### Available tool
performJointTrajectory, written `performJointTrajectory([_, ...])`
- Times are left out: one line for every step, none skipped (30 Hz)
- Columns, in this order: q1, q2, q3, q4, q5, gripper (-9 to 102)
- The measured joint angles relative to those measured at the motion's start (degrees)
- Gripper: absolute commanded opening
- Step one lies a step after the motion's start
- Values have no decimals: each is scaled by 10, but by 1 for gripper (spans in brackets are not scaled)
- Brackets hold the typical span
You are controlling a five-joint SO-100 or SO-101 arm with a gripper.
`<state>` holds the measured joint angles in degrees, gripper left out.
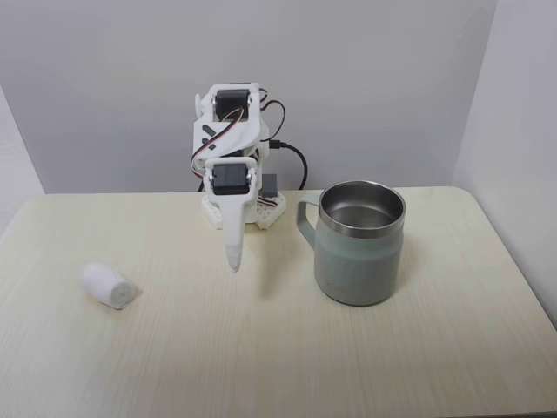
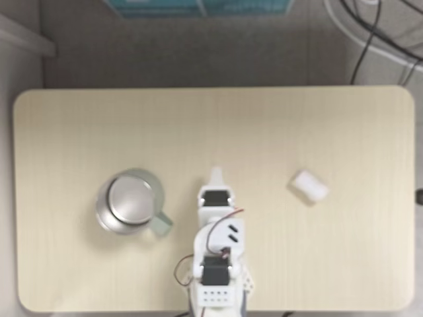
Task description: Grasp a dressing and put it in the cup.
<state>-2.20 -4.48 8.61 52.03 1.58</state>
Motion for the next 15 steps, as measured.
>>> performJointTrajectory([0,0,0,0,0,0])
performJointTrajectory([0,0,0,0,0,0])
performJointTrajectory([4,0,0,0,0,0])
performJointTrajectory([11,0,0,0,0,0])
performJointTrajectory([14,0,0,0,0,0])
performJointTrajectory([14,0,0,0,0,0])
performJointTrajectory([12,0,0,0,0,0])
performJointTrajectory([12,0,0,0,0,0])
performJointTrajectory([12,0,0,0,0,0])
performJointTrajectory([12,0,0,0,0,0])
performJointTrajectory([12,0,0,0,0,0])
performJointTrajectory([12,0,0,0,0,0])
performJointTrajectory([13,0,0,0,0,0])
performJointTrajectory([13,0,0,0,0,0])
performJointTrajectory([13,0,0,0,0,0])
